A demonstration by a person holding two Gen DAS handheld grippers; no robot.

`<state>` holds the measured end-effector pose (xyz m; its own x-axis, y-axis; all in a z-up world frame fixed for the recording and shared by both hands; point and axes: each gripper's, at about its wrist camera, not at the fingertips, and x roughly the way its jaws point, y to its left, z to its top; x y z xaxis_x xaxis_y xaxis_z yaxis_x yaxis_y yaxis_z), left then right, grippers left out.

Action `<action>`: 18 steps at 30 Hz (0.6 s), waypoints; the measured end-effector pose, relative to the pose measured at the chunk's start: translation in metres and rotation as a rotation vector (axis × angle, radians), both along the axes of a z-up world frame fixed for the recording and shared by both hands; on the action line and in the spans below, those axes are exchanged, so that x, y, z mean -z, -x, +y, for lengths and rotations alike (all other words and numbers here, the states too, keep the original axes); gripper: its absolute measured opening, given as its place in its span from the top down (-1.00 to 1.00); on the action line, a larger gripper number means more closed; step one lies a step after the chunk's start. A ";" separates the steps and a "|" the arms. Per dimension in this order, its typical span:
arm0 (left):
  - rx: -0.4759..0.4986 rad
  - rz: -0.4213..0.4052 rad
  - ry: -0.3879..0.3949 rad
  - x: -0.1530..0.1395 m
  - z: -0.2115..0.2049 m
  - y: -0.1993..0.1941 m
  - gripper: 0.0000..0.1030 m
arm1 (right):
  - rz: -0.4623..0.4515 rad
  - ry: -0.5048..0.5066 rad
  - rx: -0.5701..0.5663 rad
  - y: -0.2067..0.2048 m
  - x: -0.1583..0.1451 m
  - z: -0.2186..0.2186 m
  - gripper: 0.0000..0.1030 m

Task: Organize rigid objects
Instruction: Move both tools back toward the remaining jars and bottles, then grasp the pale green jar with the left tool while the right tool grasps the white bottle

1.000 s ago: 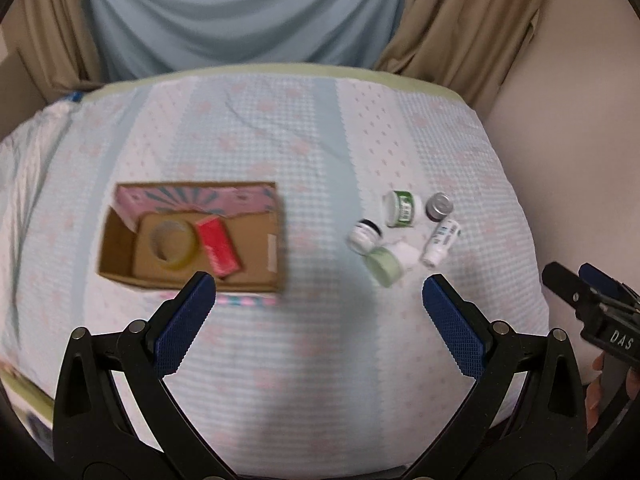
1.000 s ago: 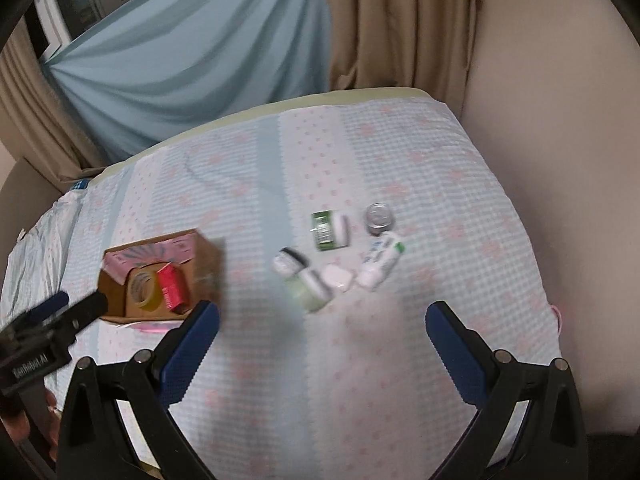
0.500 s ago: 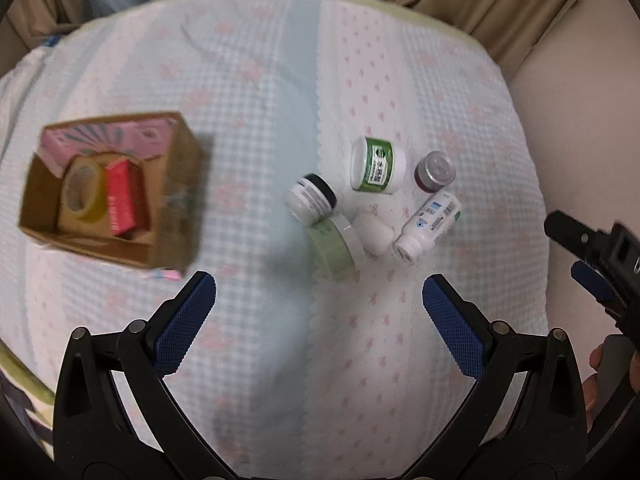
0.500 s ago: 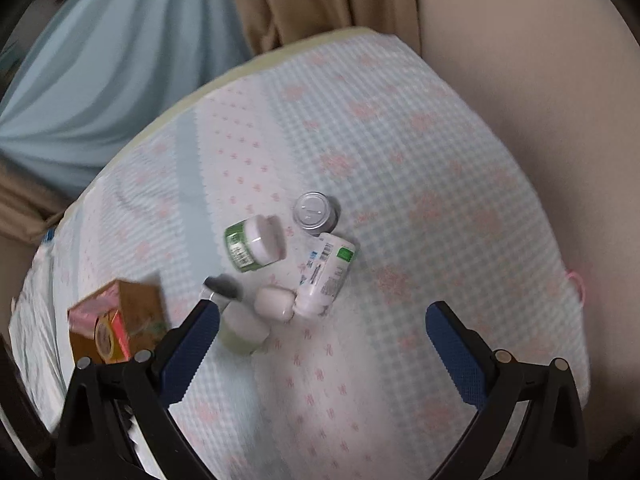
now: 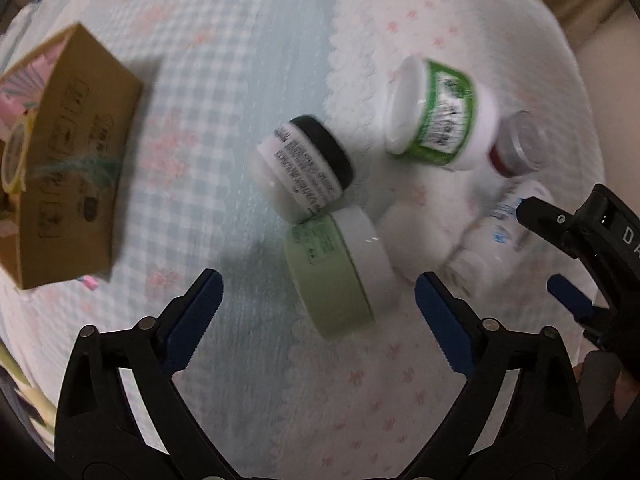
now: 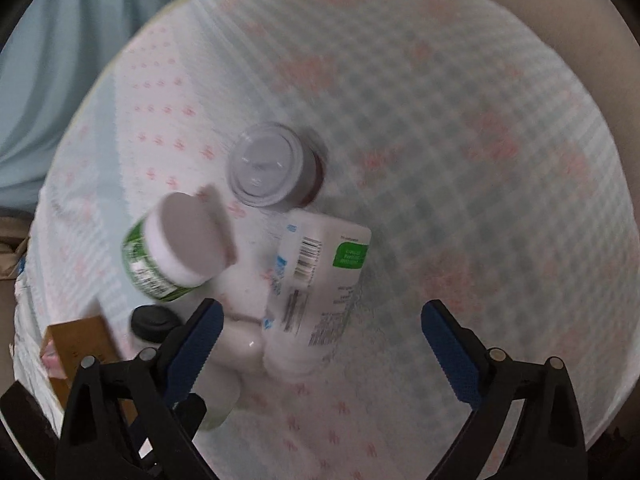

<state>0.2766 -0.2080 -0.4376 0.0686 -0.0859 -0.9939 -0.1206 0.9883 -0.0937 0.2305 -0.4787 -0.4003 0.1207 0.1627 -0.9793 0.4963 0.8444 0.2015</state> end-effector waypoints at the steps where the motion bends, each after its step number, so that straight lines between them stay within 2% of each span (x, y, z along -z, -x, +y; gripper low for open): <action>1: -0.014 0.007 0.002 0.005 0.002 -0.001 -0.84 | 0.009 0.001 0.015 0.000 0.005 0.001 -0.91; 4: -0.040 0.032 0.011 0.015 0.005 -0.004 -0.81 | 0.022 0.002 0.058 -0.001 0.014 0.001 -0.83; 6: -0.045 0.044 0.014 0.020 0.005 -0.008 -0.73 | 0.030 0.005 0.068 -0.002 0.019 0.002 -0.54; 8: -0.047 0.063 0.024 0.025 0.004 -0.011 -0.49 | 0.040 0.008 0.063 -0.005 0.024 0.005 -0.39; 9: -0.048 0.071 0.029 0.027 0.003 -0.013 -0.43 | 0.045 0.012 0.056 -0.006 0.026 0.008 -0.31; 10: -0.047 0.076 0.034 0.029 0.002 -0.013 -0.27 | 0.049 0.019 0.046 -0.007 0.028 0.008 -0.25; 11: -0.044 0.081 0.046 0.030 0.000 -0.014 -0.03 | 0.053 0.024 0.037 -0.008 0.029 0.009 -0.08; 12: -0.039 0.085 0.056 0.032 -0.003 -0.015 0.10 | 0.050 0.021 0.033 -0.005 0.035 0.013 0.02; 15: 0.011 0.086 0.033 0.032 -0.014 -0.013 0.15 | 0.046 0.026 0.030 0.000 0.037 0.018 0.03; 18: 0.012 0.077 0.045 0.031 -0.018 -0.012 0.16 | 0.046 0.022 0.033 0.000 0.039 0.021 0.04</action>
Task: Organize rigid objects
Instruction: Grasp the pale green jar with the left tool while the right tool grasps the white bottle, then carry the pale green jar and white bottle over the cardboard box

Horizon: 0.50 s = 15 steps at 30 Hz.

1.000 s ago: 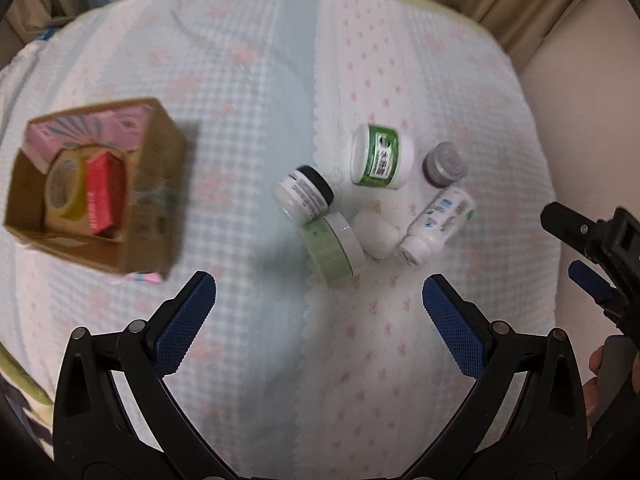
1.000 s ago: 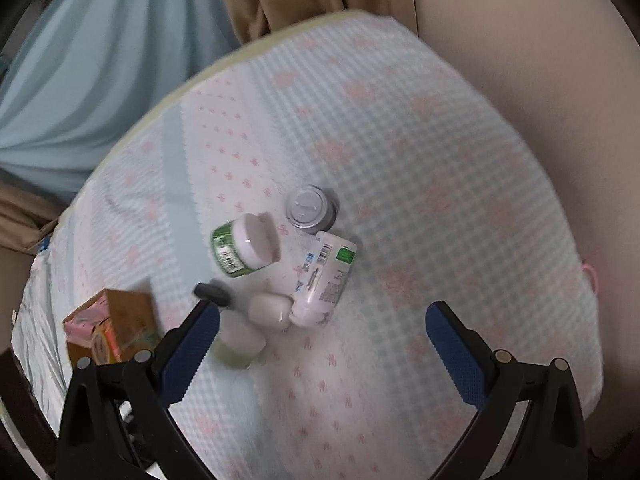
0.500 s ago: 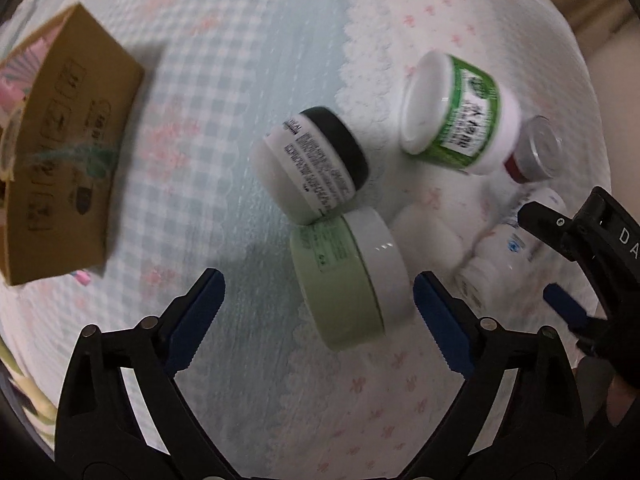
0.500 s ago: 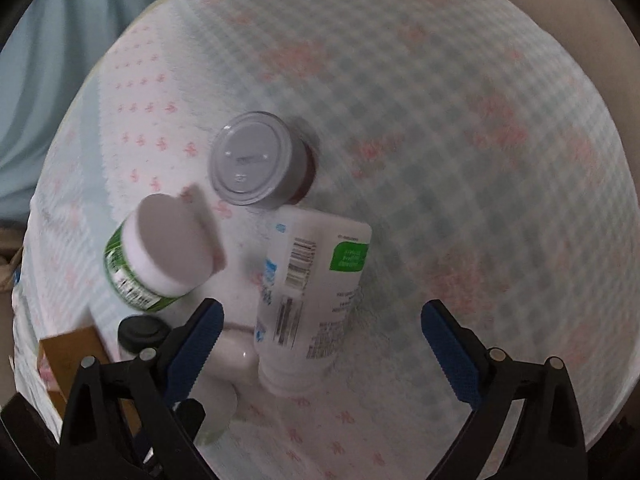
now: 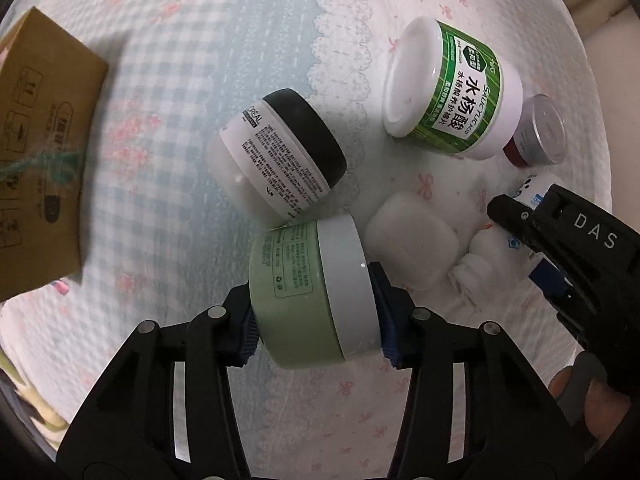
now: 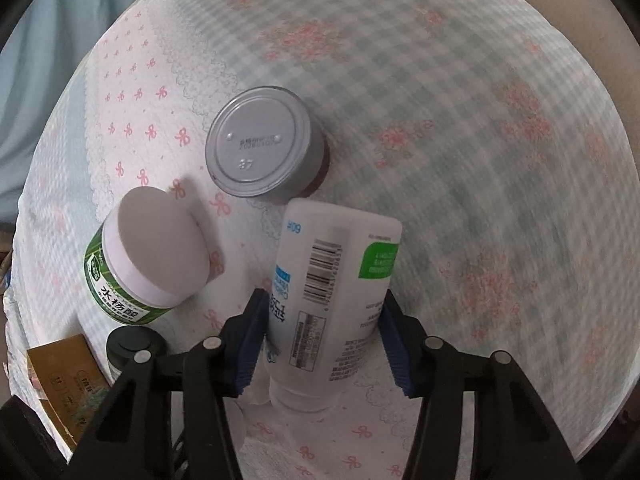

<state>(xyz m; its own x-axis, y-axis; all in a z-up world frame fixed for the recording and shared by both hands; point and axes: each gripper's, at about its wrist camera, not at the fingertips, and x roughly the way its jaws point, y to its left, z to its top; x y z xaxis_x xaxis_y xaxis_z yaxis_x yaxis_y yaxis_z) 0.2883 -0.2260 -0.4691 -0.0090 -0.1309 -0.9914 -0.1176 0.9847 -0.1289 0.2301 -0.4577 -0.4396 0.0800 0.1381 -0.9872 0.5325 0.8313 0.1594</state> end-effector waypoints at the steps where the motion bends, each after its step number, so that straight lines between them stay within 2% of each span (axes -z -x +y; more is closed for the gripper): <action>1: -0.007 -0.001 0.011 0.000 0.001 0.000 0.16 | -0.001 -0.006 0.000 0.002 0.000 0.000 0.04; 9: -0.010 -0.031 0.031 -0.018 0.015 0.005 0.18 | -0.009 -0.041 0.019 -0.003 -0.010 -0.011 0.06; 15: -0.005 -0.081 0.046 -0.042 0.026 0.012 0.18 | -0.051 -0.055 0.029 0.009 -0.036 -0.012 0.07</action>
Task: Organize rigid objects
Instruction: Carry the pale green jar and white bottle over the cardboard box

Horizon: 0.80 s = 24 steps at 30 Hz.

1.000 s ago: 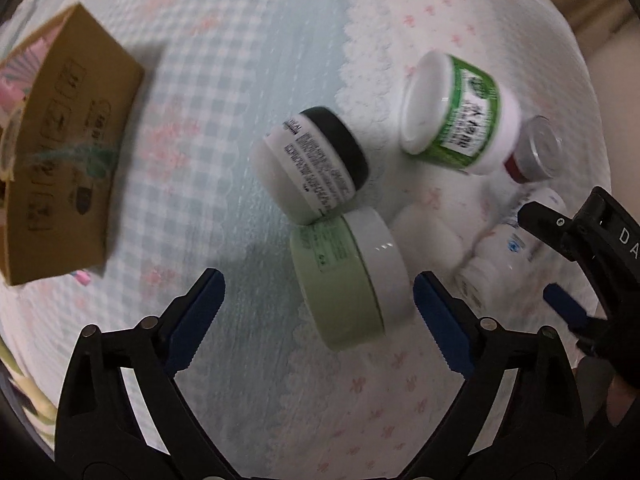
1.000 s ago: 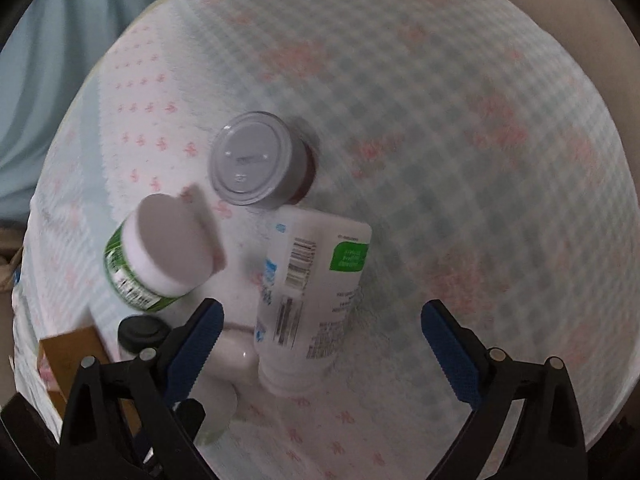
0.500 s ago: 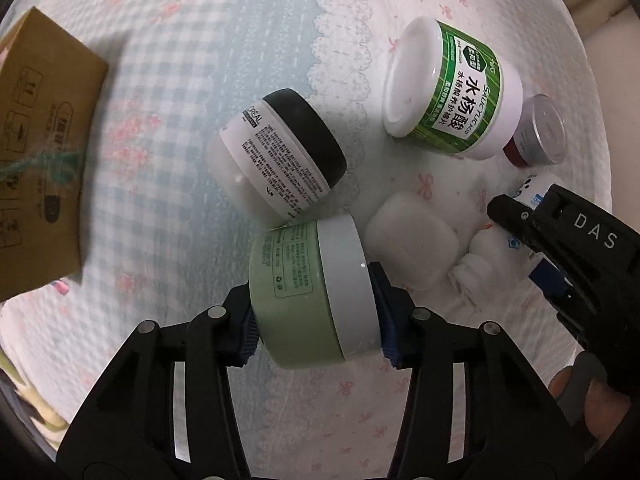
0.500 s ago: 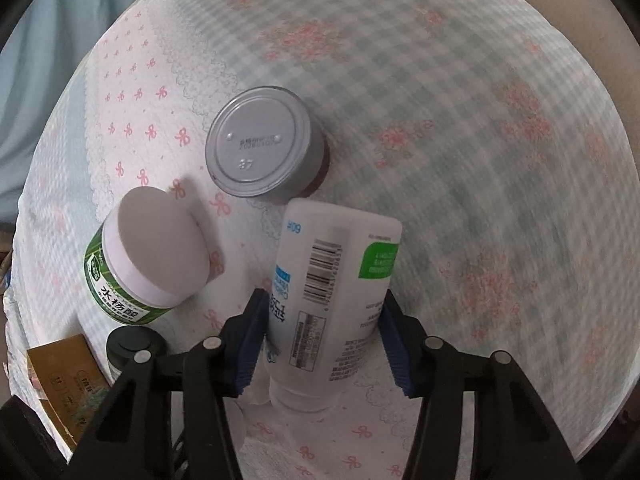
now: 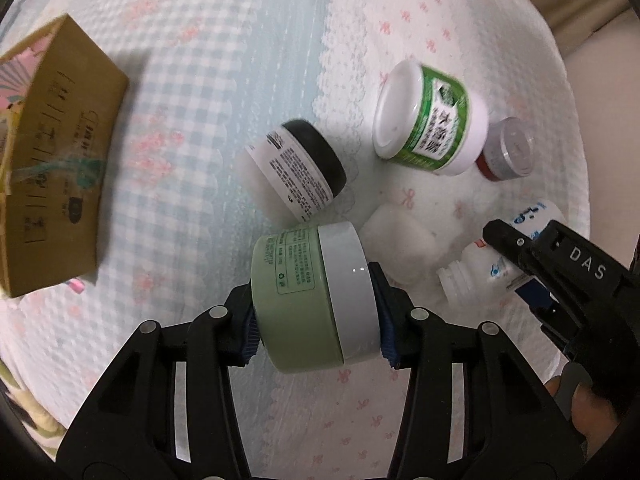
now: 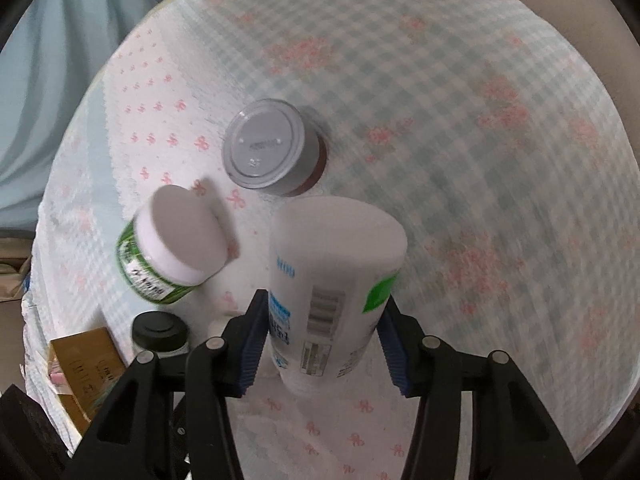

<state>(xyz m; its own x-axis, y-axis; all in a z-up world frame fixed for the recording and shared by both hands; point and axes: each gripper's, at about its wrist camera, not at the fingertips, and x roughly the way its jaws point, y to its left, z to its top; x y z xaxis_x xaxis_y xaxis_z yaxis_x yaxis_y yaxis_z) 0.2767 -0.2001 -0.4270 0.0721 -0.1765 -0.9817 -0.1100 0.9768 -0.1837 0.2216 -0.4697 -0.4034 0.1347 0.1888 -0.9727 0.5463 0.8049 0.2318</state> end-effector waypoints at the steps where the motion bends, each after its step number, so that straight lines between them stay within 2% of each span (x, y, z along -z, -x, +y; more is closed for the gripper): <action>1: 0.000 -0.010 0.003 -0.004 0.002 0.001 0.18 | -0.012 0.001 0.000 0.001 -0.006 0.000 0.07; 8: 0.002 -0.098 0.019 -0.053 0.018 0.022 0.18 | -0.102 0.007 -0.032 0.011 -0.060 0.003 0.08; 14: -0.020 -0.197 0.045 -0.112 0.032 0.027 0.18 | -0.177 0.010 -0.096 0.027 -0.116 0.014 0.07; 21: -0.059 -0.342 0.061 -0.194 0.081 0.049 0.18 | -0.279 0.024 -0.221 0.050 -0.195 0.049 0.07; 24: -0.075 -0.384 0.052 -0.220 0.107 0.060 0.18 | -0.336 0.014 -0.273 0.053 -0.222 0.074 0.07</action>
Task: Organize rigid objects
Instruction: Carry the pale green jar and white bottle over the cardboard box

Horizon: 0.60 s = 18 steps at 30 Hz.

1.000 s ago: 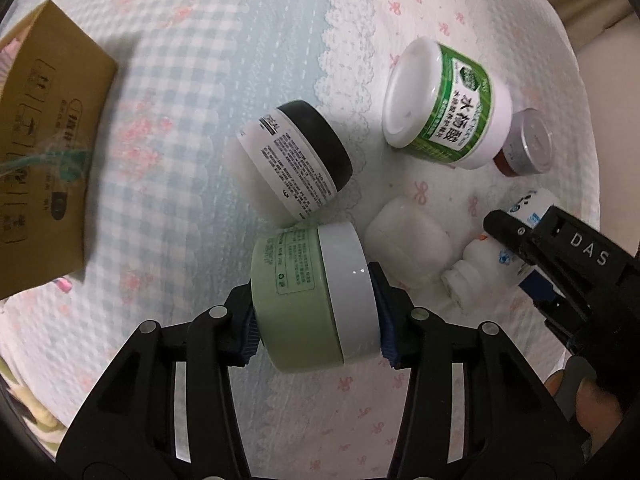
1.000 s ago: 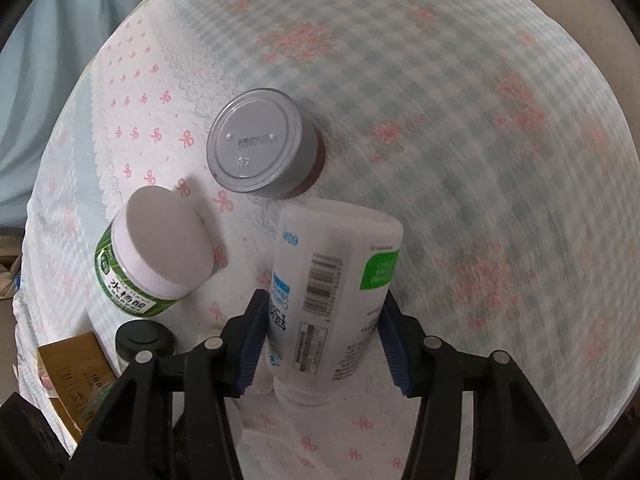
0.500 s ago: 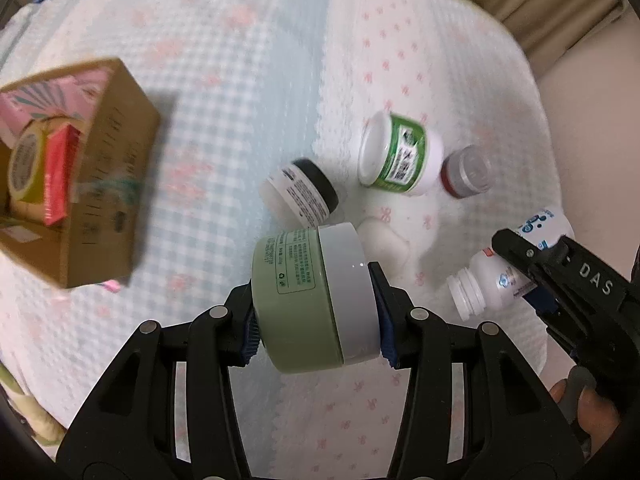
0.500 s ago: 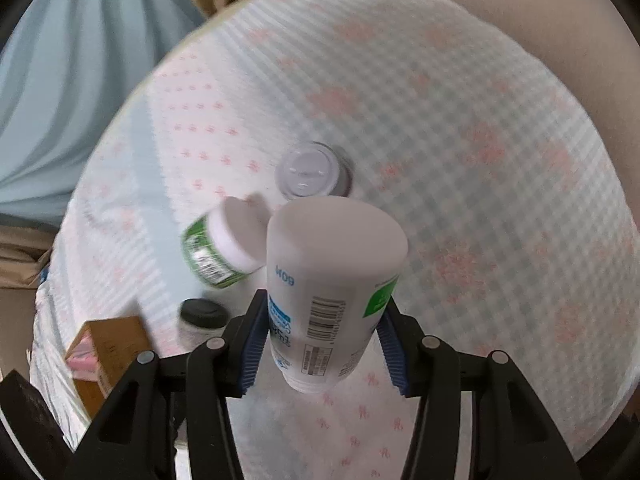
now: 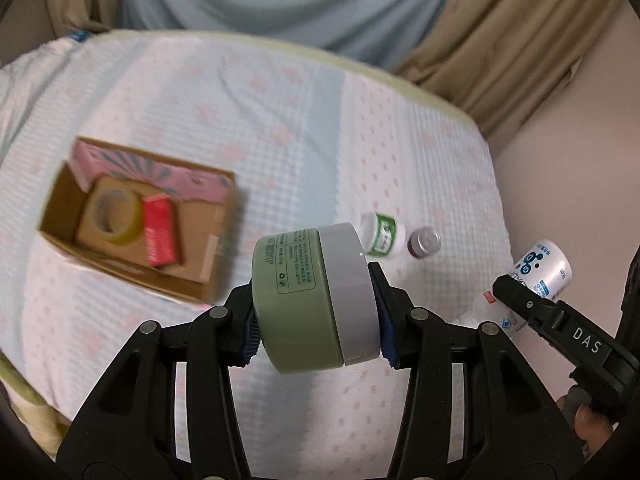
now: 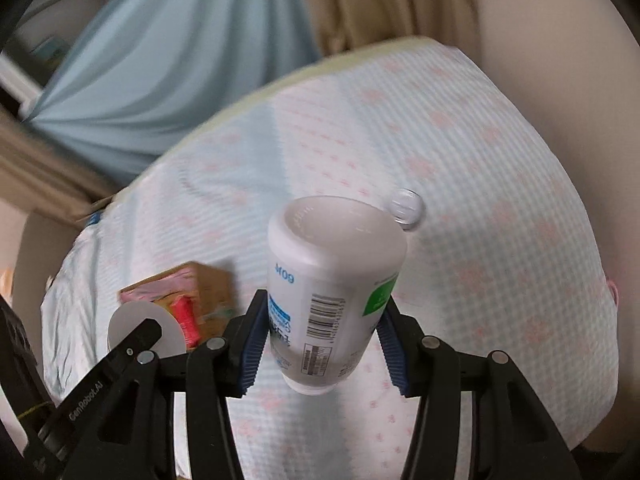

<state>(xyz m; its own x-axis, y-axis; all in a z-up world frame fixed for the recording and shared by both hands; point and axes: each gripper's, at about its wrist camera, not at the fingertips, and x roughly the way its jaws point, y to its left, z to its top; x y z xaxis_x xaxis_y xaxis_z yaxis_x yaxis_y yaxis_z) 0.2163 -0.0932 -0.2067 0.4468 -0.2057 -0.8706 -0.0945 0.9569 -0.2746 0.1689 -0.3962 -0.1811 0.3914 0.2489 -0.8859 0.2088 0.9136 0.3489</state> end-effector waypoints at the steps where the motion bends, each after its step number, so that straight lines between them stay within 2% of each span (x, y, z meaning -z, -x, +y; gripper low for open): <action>1: -0.007 -0.009 -0.001 -0.009 0.012 0.004 0.18 | -0.015 -0.007 -0.016 0.001 -0.008 0.008 0.07; 6: -0.035 -0.048 -0.006 -0.040 0.063 0.015 0.18 | -0.073 -0.034 -0.081 0.004 -0.040 0.052 0.07; 10: -0.041 -0.073 0.002 -0.052 0.107 0.017 0.18 | -0.087 -0.057 -0.115 0.007 -0.058 0.100 0.07; 18: 0.001 -0.066 0.008 -0.049 0.207 0.001 0.18 | -0.057 -0.068 -0.115 0.000 -0.052 0.189 0.07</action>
<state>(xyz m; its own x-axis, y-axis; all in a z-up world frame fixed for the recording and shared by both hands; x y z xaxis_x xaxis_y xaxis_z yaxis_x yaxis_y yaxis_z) 0.2153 0.1140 -0.1577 0.5030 -0.2126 -0.8378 -0.0751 0.9549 -0.2874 0.1687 -0.2067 -0.1289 0.4057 0.3536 -0.8428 0.0824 0.9042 0.4191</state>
